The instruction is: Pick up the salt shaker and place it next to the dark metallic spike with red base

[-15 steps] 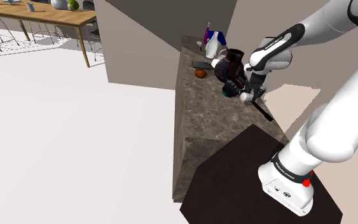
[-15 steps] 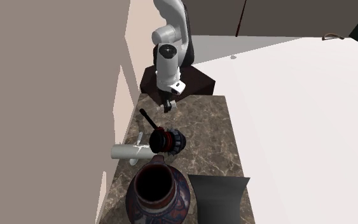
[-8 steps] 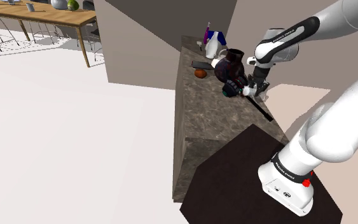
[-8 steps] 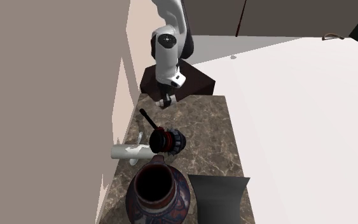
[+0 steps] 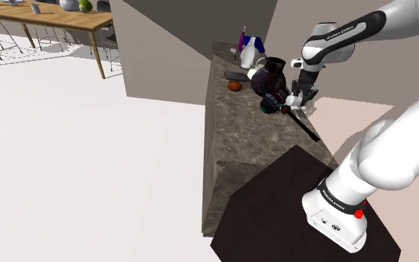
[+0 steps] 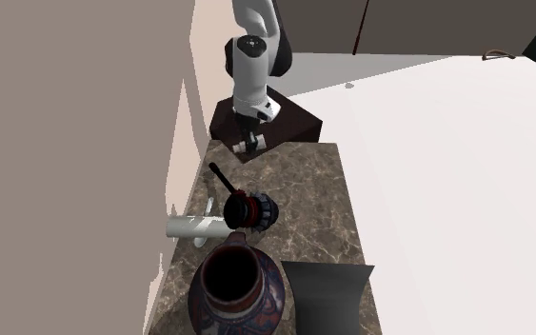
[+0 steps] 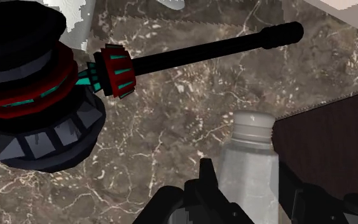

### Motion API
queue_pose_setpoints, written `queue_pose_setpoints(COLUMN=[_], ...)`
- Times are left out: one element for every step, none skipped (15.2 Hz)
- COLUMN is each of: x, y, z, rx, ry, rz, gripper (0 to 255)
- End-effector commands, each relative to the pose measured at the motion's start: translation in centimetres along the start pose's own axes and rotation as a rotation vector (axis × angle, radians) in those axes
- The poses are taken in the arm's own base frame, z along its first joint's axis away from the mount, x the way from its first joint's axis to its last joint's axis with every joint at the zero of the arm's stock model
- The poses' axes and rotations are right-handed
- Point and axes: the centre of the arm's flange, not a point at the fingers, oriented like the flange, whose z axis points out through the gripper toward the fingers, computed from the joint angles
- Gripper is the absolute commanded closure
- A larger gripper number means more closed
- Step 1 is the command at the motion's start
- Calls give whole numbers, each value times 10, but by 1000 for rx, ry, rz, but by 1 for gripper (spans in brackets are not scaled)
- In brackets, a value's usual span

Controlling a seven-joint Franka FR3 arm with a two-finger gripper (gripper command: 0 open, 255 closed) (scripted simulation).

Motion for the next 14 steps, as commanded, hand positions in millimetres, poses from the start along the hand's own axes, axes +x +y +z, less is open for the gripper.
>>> queue_pose_setpoints(x=[10, 16, 23, 30, 36, 43, 50, 56, 63, 70, 77, 83, 90, 97], y=[17, 28, 39, 51, 62, 73, 84, 96, 107, 118, 129, 141, 152, 163], z=[-4, -5, -7, -9, -11, -12, -14, -16, -17, -19, -21, -23, -24, -26], rx=[0, 0, 0, 0, 0, 0, 0, 0, 0, 0, 0, 0, 0, 0], ry=[1, 1, 1, 1, 1, 1, 1, 1, 1, 1, 1, 1, 1, 1], rz=[0, 0, 0, 0, 0, 0, 0, 0, 0, 0, 0, 0, 0, 0], gripper=[255, 255, 255, 255, 255, 255, 255, 255, 255, 255, 255, 255, 255, 255])
